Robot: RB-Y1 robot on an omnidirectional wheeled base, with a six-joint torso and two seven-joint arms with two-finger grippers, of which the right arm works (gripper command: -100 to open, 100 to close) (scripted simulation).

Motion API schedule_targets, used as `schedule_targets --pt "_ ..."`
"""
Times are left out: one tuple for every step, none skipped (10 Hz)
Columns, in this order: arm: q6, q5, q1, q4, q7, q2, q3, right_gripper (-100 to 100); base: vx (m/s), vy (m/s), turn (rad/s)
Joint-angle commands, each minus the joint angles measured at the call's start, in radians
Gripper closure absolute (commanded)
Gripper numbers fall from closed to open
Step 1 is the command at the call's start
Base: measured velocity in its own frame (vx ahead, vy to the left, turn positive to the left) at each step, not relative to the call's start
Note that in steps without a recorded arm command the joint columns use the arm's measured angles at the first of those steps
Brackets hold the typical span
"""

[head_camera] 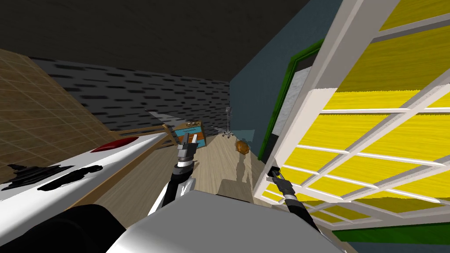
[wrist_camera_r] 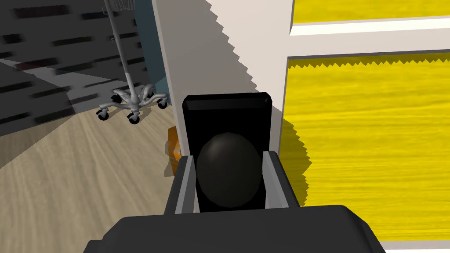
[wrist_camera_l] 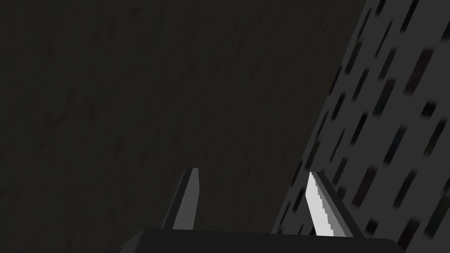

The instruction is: Pull the door open

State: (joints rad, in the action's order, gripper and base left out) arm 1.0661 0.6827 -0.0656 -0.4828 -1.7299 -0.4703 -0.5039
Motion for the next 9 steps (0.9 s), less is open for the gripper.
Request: schedule_targets --pt "0.030 -0.012 -0.004 0.027 -0.023 -0.004 -0.020 100 -0.106 -0.015 -0.044" --pt "0.030 -0.012 -0.004 0.027 -0.023 -0.004 -0.020 100 -0.063 -0.008 0.005" --pt "0.057 -0.029 0.011 0.017 -0.045 -0.022 -0.053 100 -0.088 -0.017 -0.076" --pt "0.070 -0.038 0.019 0.013 -0.057 -0.031 -0.069 100 -0.118 -0.015 -0.081" --pt "0.070 -0.038 0.019 0.013 -0.057 -0.031 -0.069 100 -0.078 -0.015 -0.018" --pt "0.083 -0.046 0.027 0.008 -0.068 -0.039 -0.085 100 -0.061 -0.015 -0.029" --pt "0.107 -0.061 0.040 0.000 -0.087 -0.055 -0.113 100 -0.113 -0.032 -0.069" --pt "0.117 -0.067 0.046 -0.004 -0.096 -0.061 -0.125 100 -0.116 -0.028 -0.071" --pt "0.130 -0.075 0.053 -0.008 -0.106 -0.070 -0.141 100 -0.098 -0.028 -0.066"
